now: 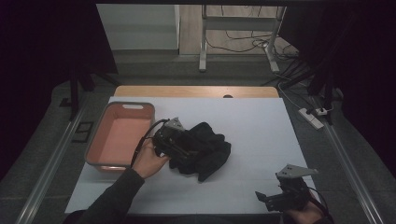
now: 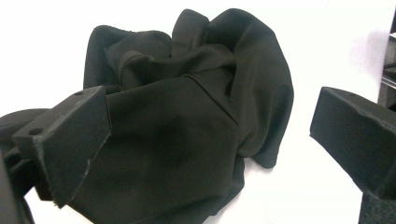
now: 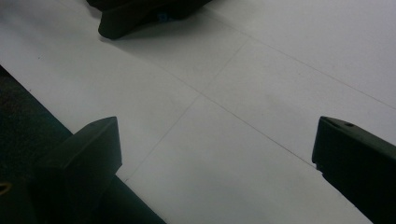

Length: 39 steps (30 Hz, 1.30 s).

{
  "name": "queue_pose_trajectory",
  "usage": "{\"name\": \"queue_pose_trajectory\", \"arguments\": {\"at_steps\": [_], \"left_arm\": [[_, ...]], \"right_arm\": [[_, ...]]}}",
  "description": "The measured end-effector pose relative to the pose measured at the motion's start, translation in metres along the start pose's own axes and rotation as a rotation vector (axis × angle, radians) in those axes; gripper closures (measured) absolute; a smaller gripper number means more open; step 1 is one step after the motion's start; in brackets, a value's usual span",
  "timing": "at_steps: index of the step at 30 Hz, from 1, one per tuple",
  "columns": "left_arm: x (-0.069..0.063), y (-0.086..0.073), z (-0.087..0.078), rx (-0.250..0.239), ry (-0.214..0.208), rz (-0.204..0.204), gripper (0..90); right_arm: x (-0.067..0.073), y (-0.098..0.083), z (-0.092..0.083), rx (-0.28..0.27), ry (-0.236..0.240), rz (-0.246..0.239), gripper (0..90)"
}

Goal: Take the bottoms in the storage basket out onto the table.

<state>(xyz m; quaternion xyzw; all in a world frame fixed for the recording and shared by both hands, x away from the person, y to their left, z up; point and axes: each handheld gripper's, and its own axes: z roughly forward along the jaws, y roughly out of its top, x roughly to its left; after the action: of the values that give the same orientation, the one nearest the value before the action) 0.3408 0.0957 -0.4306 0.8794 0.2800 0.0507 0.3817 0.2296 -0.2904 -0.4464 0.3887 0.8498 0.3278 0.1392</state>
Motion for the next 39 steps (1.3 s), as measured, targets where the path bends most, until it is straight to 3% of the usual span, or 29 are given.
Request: {"name": "queue_pose_trajectory", "arguments": {"at_steps": [6, 13, 25, 34, 39], "left_arm": [[0.0, -0.004, -0.002, -0.007, 0.001, -0.01, 0.3], [-0.003, -0.008, -0.003, -0.027, 0.009, 0.007, 0.0], [0.002, -0.017, -0.01, -0.09, -0.049, -0.045, 0.0], [0.001, -0.023, -0.02, -0.126, -0.057, -0.038, 0.0], [-0.001, -0.026, -0.026, -0.117, -0.043, -0.023, 0.0]], "right_arm": [[0.0, 0.0, 0.0, -0.001, 0.001, 0.0, 1.3], [0.0, 0.0, 0.0, -0.001, 0.001, -0.001, 1.3], [0.0, 0.0, 0.0, 0.001, 0.001, -0.001, 1.2], [0.0, 0.0, 0.0, 0.0, 0.001, -0.007, 1.3], [0.001, 0.0, 0.0, 0.002, 0.001, -0.007, 1.3]]}}
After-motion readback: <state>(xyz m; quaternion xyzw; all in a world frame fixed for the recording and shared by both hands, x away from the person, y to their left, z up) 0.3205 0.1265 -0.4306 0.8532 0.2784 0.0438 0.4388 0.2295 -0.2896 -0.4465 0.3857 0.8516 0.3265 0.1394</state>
